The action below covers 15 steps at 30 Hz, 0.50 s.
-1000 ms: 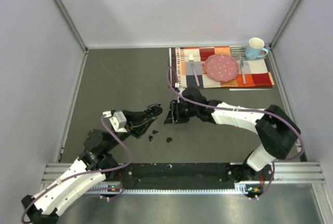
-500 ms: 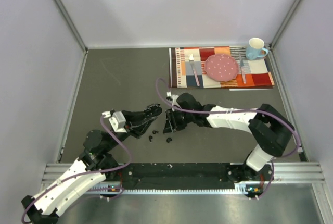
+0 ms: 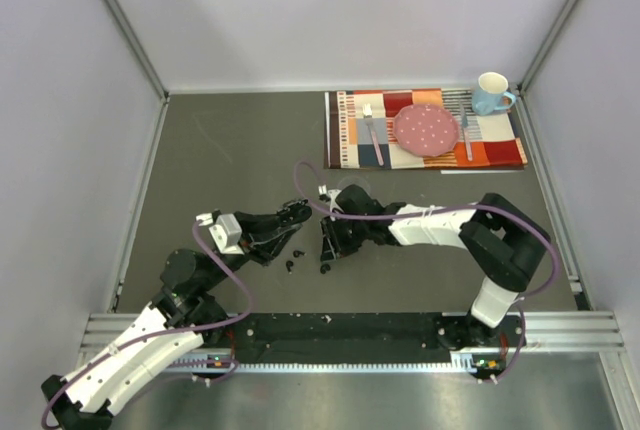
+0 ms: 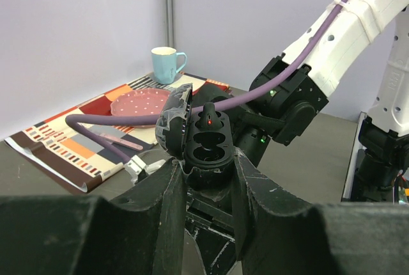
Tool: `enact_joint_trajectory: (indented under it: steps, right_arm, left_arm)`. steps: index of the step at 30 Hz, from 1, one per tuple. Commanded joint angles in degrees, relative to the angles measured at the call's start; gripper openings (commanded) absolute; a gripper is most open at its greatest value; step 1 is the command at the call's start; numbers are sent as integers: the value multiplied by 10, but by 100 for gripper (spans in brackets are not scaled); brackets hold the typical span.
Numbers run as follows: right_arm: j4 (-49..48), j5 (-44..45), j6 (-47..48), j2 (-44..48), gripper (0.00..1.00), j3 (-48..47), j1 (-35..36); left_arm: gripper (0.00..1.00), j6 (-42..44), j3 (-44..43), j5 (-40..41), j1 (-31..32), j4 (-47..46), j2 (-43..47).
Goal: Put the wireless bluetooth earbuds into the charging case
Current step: Adjust the earbud at the center of the board.
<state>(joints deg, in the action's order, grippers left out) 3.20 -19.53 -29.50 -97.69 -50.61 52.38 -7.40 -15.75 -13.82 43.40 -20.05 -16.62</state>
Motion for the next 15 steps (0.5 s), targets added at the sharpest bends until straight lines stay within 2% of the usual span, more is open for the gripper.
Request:
enact_joint_trajectory:
  steps: [1,15]
  right_arm:
    - [-1,9,15,-10,29,-6,10]
    - [9,21,19,-19,27,0,20]
  left_arm:
    - [0,-8,-1,2,1,-31,-1]
    - [0,-12,4,0,2,-27,0]
